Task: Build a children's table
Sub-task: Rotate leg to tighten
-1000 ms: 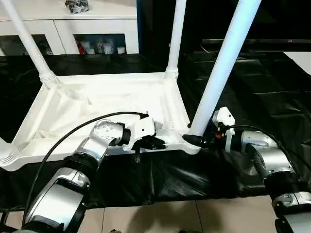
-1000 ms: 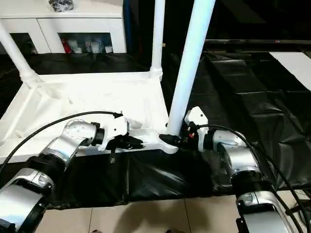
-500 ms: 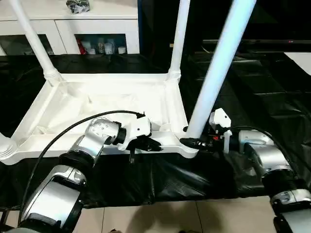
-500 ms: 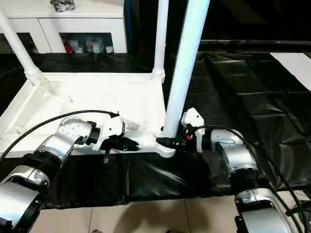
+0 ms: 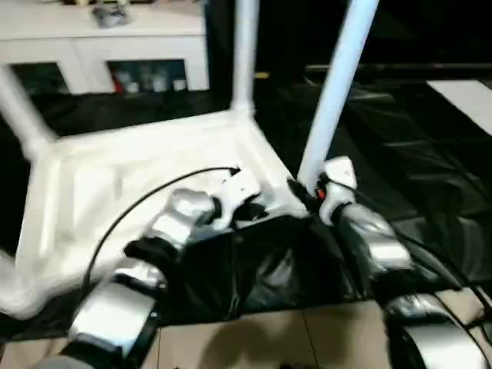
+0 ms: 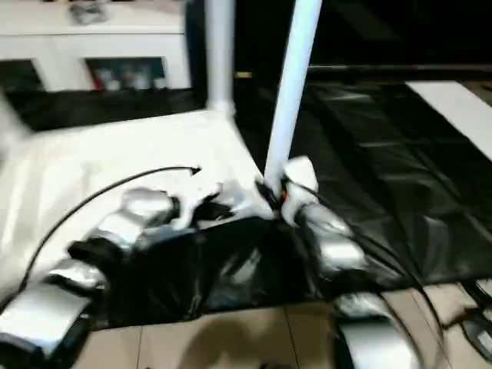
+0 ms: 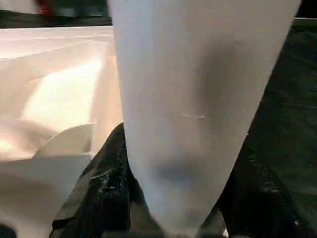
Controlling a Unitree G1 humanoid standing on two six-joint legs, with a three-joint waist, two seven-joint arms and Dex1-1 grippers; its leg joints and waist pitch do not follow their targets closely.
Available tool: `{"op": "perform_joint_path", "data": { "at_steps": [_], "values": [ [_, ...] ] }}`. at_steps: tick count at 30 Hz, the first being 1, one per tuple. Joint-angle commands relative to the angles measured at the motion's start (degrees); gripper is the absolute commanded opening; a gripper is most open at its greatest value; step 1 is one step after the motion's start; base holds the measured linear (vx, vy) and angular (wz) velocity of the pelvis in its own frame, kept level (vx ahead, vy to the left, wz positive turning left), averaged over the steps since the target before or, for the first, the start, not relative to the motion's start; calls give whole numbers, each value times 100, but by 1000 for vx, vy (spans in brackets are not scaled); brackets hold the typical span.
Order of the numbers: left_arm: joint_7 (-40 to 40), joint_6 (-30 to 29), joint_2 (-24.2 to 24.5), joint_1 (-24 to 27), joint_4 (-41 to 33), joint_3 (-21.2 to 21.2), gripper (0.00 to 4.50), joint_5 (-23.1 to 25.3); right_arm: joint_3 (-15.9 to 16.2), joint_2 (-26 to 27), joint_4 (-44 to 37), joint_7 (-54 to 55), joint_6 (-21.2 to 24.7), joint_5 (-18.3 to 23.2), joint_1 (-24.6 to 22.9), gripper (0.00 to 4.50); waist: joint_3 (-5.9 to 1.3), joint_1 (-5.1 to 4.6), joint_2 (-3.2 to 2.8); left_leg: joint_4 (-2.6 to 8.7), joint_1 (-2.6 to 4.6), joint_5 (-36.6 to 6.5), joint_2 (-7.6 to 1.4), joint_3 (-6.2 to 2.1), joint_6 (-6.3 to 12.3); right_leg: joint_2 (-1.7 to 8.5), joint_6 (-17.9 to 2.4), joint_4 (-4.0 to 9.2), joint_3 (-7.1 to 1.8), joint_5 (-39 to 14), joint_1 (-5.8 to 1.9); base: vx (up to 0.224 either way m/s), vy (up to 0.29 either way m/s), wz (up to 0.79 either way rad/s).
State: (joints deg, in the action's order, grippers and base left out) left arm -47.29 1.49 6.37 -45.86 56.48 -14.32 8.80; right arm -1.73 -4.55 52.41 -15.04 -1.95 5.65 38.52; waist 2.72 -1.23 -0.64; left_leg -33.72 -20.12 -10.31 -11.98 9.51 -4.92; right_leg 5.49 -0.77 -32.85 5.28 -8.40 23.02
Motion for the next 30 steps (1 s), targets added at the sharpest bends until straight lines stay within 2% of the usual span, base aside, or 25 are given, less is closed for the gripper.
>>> {"op": "perform_joint_path", "data": {
  "at_steps": [1,2,4,5,7,8,9,13,17,19,21,23,25,27,29,30],
  "values": [
    [-200,288,-351,-158,-62,-325,0,94,127,348,501,239,197,-61,41,193,-327,-18,-56,420,38,-2623,3,-25,154,205,-786,579,-105,-3069,-168,0,0,0],
    [-172,373,-328,-169,-42,-372,0,163,123,406,565,338,138,-96,108,193,-331,-25,-78,425,33,-2623,-5,-25,175,212,-810,575,-112,-3028,-168,0,0,0],
    [-182,487,-212,-159,-39,-407,0,245,144,467,652,508,9,-197,209,248,-331,-37,-34,427,8,-2586,0,-31,184,217,-785,564,-104,-3092,-187,0,0,0],
    [-206,503,-163,-148,-51,-390,0,237,141,466,641,489,-16,-199,212,262,-326,-29,-46,431,9,-2580,-2,-33,191,223,-778,568,-106,-3129,-185,0,0,0],
    [-221,507,-128,-139,-61,-377,0,230,134,466,631,469,-33,-198,212,266,-335,-19,-52,426,23,-2549,-13,-25,202,228,-812,570,-123,-3070,-171,0,0,0],
    [-289,591,-44,-107,-97,-358,0,216,164,438,599,439,-107,-292,201,274,-344,-7,-28,431,9,-2484,-20,-17,219,225,-872,552,-137,-2913,-182,0,0,0],
    [-350,619,21,-77,-133,-334,0,192,201,398,571,435,-180,-377,190,301,-357,14,-45,441,-16,-2346,-33,-15,235,230,-965,506,-160,-2641,-202,0,0,0],
    [-674,830,224,20,-205,-261,0,81,312,170,484,274,-414,-498,152,308,-394,31,-55,438,-52,-2002,-57,9,271,230,-1257,396,-196,-1850,-250,0,0,0],
    [-1115,1065,485,65,-181,-197,0,-9,405,-203,238,-545,-539,-476,24,308,-455,49,-64,378,-111,-1282,-53,37,519,222,-1563,264,-214,-742,-323,0,0,0],
    [-1324,1145,579,74,-173,-193,0,-58,498,-372,88,-1015,-611,-463,-58,308,-438,75,-70,371,-107,-1120,-62,50,697,213,-1695,230,-207,-386,-327,0,0,0],
    [-1603,1192,676,84,-186,-173,0,-147,654,-567,-234,-1945,-697,-352,-228,308,-432,115,-59,363,-99,-1177,-70,63,768,214,-1723,237,-208,-433,-345,0,0,0],
    [-1738,1223,731,83,-181,-184,0,-166,733,-661,-403,-2405,-705,-290,-323,308,-413,171,-76,369,-88,-1250,-88,80,753,212,-1715,252,-207,-593,-339,0,0,0],
    [-1942,1312,837,63,-130,-222,0,-152,801,-817,-772,-3272,-579,40,-490,308,-388,217,-59,386,-67,-1461,-105,96,640,209,-1630,287,-206,-1027,-317,0,0,0],
    [-2066,1360,897,48,-99,-247,0,-144,898,-942,-1013,-3840,-514,237,-600,308,-376,256,-48,395,-55,-1609,-121,97,611,205,-1561,304,-207,-1280,-311,0,0,0],
    [-2108,1376,917,42,-89,-259,0,-152,936,-991,-1084,-4032,-502,289,-635,308,-376,308,-71,401,-49,-1626,-138,97,520,223,-1503,311,-216,-1413,-289,0,0,0],
    [-2203,1375,935,39,-83,-262,0,-185,999,-1078,-1202,-4357,-436,377,-698,279,-378,338,-68,404,-27,-1630,-134,102,463,215,-1484,321,-220,-1428,-279,0,0,0]
  ]
}}
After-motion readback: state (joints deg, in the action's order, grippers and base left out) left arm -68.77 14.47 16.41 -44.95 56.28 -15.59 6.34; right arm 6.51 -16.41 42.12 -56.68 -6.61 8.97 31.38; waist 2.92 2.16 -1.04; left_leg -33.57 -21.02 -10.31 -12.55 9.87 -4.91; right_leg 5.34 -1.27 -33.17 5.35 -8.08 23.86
